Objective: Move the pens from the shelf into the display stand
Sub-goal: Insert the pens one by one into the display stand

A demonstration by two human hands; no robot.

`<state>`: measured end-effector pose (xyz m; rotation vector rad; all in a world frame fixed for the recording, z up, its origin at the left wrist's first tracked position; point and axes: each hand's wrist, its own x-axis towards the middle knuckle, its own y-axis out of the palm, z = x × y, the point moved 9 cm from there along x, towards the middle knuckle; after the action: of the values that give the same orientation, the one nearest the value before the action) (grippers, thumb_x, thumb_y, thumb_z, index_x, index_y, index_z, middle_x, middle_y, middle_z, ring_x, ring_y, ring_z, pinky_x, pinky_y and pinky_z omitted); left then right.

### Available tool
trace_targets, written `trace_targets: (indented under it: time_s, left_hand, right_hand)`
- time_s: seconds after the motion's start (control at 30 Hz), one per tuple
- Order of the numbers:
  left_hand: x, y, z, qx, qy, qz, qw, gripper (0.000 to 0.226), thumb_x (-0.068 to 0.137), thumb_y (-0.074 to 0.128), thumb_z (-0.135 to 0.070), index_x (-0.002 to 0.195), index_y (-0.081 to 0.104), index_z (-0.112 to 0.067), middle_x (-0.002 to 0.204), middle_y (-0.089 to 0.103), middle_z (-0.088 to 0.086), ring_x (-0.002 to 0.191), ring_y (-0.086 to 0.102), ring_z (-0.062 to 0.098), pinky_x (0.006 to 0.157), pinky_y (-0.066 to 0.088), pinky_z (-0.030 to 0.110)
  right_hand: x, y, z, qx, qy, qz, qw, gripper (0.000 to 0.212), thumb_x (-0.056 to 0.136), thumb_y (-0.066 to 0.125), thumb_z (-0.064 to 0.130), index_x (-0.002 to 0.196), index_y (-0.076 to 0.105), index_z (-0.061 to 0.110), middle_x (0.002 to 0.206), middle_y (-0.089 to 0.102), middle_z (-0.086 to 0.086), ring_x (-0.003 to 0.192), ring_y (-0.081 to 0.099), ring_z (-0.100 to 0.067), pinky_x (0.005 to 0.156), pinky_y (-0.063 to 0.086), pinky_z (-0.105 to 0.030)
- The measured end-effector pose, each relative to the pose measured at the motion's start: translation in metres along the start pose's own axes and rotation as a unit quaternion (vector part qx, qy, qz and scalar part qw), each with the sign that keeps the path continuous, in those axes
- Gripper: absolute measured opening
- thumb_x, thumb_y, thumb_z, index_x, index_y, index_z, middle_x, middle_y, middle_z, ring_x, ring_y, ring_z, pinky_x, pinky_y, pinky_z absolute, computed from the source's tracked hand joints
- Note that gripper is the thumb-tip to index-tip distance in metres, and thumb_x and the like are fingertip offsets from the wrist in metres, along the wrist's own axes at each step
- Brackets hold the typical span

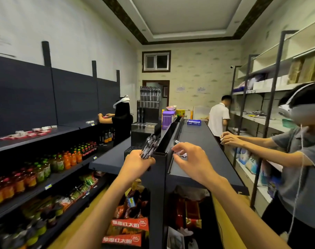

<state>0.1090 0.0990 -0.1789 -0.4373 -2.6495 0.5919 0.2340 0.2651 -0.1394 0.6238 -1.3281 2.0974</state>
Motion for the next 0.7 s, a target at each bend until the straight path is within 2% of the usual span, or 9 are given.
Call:
trace_targets:
  time_s: [0.1, 0.17, 0.3, 0.4, 0.47, 0.63, 0.7]
  left_hand:
    - [0.032, -0.005, 0.011, -0.015, 0.012, 0.016, 1.000, 0.023, 0.081, 0.075, -0.023, 0.064, 0.060, -0.019, 0.041, 0.051, -0.013, 0.036, 0.044, 0.002, 0.037, 0.032, 0.015]
    - [0.055, -0.007, 0.018, -0.019, 0.016, 0.029, 0.999, 0.023, 0.082, 0.074, -0.025, 0.065, 0.058, -0.020, 0.042, 0.049, -0.013, 0.037, 0.041, 0.004, 0.040, 0.033, 0.019]
    - [0.104, -0.019, 0.023, -0.013, 0.020, 0.041, 0.999, 0.022, 0.081, 0.075, -0.029, 0.068, 0.060, -0.019, 0.050, 0.052, -0.010, 0.045, 0.047, 0.009, 0.047, 0.037, 0.025]
    - [0.140, -0.034, 0.021, -0.011, 0.030, 0.029, 0.999, 0.024, 0.082, 0.075, -0.029, 0.067, 0.059, -0.018, 0.060, 0.056, -0.003, 0.059, 0.052, 0.016, 0.059, 0.039, 0.031]
    - [0.158, -0.038, 0.023, -0.024, 0.029, 0.034, 0.999, 0.029, 0.085, 0.074, -0.027, 0.064, 0.055, -0.017, 0.058, 0.052, 0.001, 0.059, 0.050, 0.021, 0.062, 0.038, 0.033]
    - [0.192, -0.039, 0.032, -0.022, 0.035, 0.047, 0.998, 0.036, 0.089, 0.071, -0.024, 0.060, 0.051, -0.019, 0.048, 0.048, -0.001, 0.046, 0.046, 0.017, 0.045, 0.034, 0.025]
    - [0.207, -0.038, 0.035, -0.037, 0.041, 0.058, 0.997, 0.039, 0.090, 0.070, -0.021, 0.059, 0.049, -0.016, 0.039, 0.045, -0.003, 0.038, 0.045, 0.018, 0.044, 0.035, 0.026]
  right_hand:
    - [0.026, 0.025, 0.004, -0.010, -0.011, -0.003, 1.000, 0.018, 0.093, 0.067, 0.028, 0.111, 0.071, 0.027, 0.104, 0.070, 0.012, 0.088, 0.062, -0.003, 0.075, 0.043, -0.014]
    - [0.045, 0.038, 0.003, -0.004, -0.012, -0.010, 1.000, 0.019, 0.094, 0.068, 0.027, 0.112, 0.071, 0.026, 0.104, 0.070, 0.010, 0.089, 0.062, -0.004, 0.074, 0.043, -0.011]
    - [0.092, 0.054, -0.001, 0.002, -0.003, -0.020, 1.000, 0.019, 0.094, 0.068, 0.025, 0.113, 0.071, 0.025, 0.105, 0.071, 0.009, 0.091, 0.063, -0.006, 0.083, 0.055, -0.028]
    - [0.126, 0.066, -0.003, -0.013, -0.015, -0.024, 1.000, 0.019, 0.094, 0.069, 0.025, 0.112, 0.071, 0.023, 0.104, 0.071, 0.007, 0.091, 0.064, -0.009, 0.085, 0.057, -0.032]
    - [0.142, 0.076, -0.003, -0.014, -0.019, -0.027, 0.999, 0.019, 0.094, 0.069, 0.025, 0.112, 0.072, 0.022, 0.103, 0.072, 0.007, 0.091, 0.065, -0.010, 0.085, 0.057, -0.034]
    - [0.168, 0.106, -0.001, -0.030, -0.015, -0.006, 0.999, 0.022, 0.094, 0.068, 0.026, 0.115, 0.070, 0.022, 0.107, 0.071, 0.008, 0.093, 0.065, -0.008, 0.086, 0.057, -0.032]
    - [0.177, 0.113, 0.001, -0.034, -0.016, -0.008, 0.999, 0.022, 0.094, 0.068, 0.026, 0.115, 0.071, 0.022, 0.107, 0.071, 0.007, 0.094, 0.064, -0.008, 0.086, 0.056, -0.029]
